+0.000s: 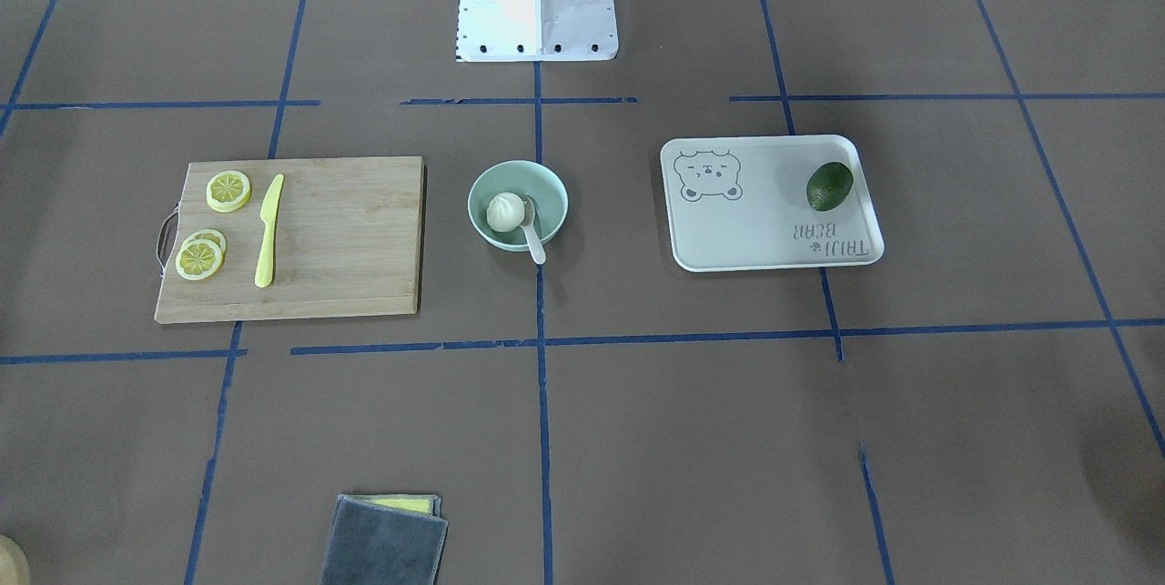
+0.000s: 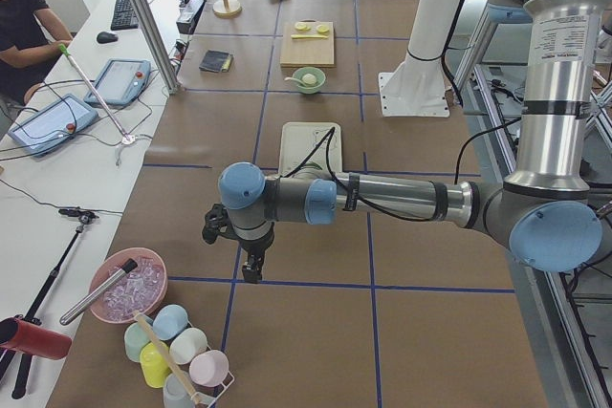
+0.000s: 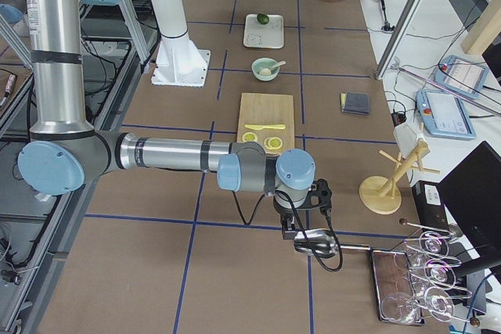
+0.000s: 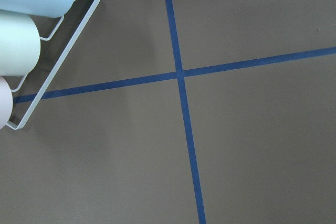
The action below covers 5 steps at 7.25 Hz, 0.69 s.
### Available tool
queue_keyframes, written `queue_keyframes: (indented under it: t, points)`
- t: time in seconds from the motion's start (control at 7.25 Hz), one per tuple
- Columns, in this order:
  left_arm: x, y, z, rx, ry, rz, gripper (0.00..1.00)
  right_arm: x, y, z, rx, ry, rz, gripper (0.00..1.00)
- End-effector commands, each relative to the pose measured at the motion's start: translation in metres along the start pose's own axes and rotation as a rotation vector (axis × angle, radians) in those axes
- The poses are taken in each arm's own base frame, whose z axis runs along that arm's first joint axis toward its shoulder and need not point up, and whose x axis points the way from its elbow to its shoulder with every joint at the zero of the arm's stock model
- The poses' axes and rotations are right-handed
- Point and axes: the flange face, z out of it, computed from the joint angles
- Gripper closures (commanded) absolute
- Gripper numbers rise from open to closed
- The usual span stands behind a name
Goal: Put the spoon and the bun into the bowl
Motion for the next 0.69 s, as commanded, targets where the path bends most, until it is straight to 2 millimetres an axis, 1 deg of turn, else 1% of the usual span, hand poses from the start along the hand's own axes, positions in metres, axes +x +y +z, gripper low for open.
queue_keyframes:
  t: [0.0,0.55]
  points:
    - [-0.0001,0.0000,0.0004,-0.001,0.000,0.000,0.00,-0.0009,0.0001,-0.0007,0.002,-0.002,0.000,0.00]
    - [0.0002,-0.0001,-0.0002,0.000,-0.002,0.001,0.00,-0.0049,-0.0038,-0.0048,0.010,-0.001,-0.009,0.00]
